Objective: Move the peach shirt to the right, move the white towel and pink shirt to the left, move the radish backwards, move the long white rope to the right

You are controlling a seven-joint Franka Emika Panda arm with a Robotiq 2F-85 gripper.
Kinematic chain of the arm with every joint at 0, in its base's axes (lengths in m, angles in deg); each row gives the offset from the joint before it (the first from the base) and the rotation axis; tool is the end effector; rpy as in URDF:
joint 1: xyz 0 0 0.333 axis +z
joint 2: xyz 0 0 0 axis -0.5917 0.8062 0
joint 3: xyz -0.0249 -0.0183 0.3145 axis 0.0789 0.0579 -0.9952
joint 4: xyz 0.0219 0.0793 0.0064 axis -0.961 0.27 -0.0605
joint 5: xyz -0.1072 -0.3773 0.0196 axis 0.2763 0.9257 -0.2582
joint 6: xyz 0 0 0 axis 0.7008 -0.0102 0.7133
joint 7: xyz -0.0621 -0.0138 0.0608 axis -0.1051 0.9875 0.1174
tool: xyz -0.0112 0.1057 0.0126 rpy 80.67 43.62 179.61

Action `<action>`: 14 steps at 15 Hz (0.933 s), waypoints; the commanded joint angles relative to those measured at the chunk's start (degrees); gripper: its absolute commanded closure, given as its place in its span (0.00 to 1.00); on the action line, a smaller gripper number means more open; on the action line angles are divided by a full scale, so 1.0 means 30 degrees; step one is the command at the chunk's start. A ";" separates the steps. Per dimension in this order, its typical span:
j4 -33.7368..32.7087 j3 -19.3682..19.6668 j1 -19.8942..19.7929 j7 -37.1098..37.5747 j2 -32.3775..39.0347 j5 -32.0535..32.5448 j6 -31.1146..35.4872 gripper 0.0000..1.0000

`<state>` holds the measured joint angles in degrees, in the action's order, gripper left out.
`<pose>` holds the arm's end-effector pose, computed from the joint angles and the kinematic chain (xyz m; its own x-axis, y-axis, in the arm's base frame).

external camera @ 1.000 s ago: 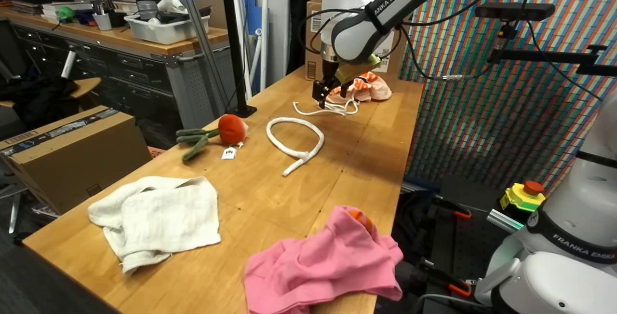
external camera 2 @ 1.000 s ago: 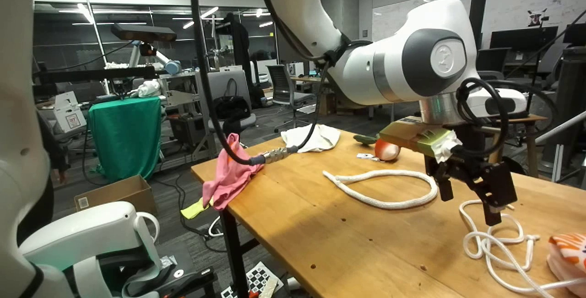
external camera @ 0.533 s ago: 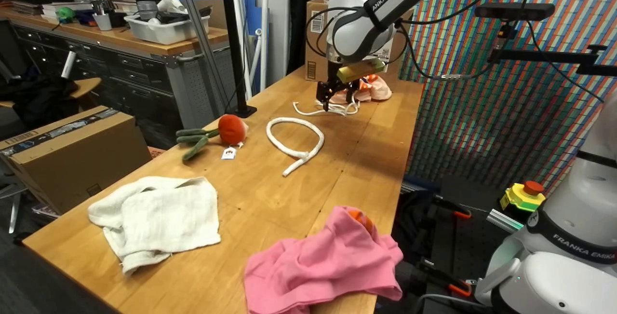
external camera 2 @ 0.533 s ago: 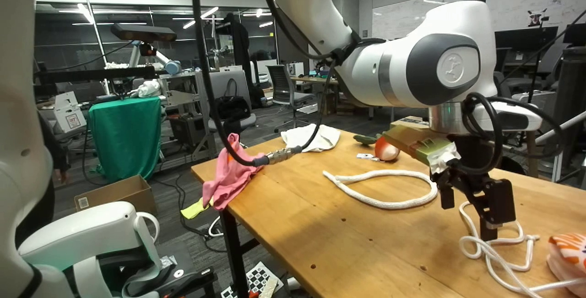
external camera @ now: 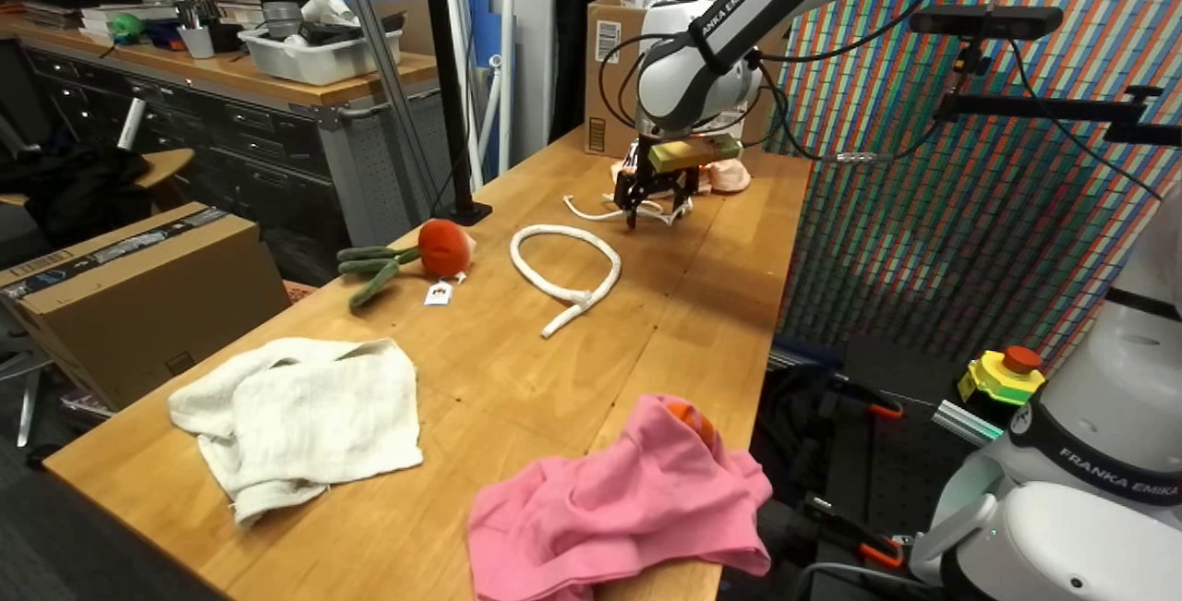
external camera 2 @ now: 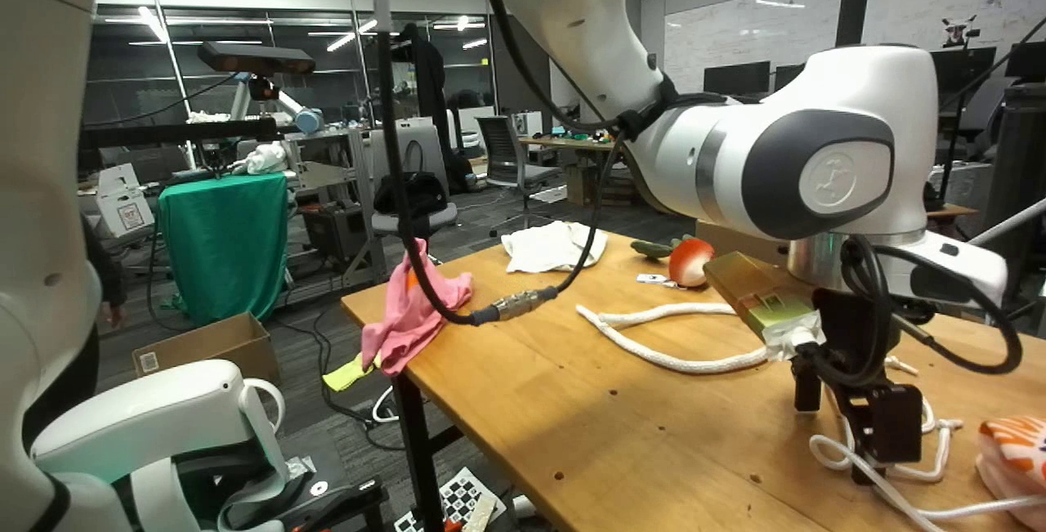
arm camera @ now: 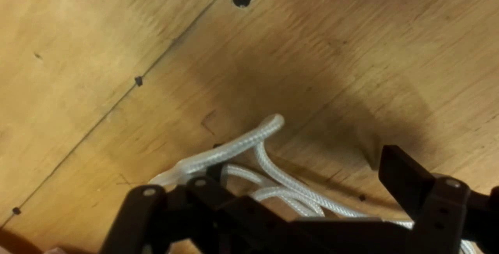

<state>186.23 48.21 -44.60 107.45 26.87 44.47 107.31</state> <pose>0.5756 -0.1878 0.2725 0.8020 -0.5948 0.0549 -0.5972 -0.8003 0.0538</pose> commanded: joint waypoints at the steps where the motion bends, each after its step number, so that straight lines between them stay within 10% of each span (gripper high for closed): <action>1: -0.0704 0.0011 -0.0346 -0.0382 0.0753 -0.1226 -0.0008 0.00; 4: -0.0761 -0.0082 -0.0541 -0.0668 0.0657 -0.1921 0.0013 0.00; 6: -0.0761 -0.0131 -0.0582 -0.0863 0.0576 -0.2242 0.0035 0.27; 14: -0.0950 -0.0445 -0.0287 -0.1557 0.0149 -0.2124 0.0030 0.78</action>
<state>183.81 47.46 -45.72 105.00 27.85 39.35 107.37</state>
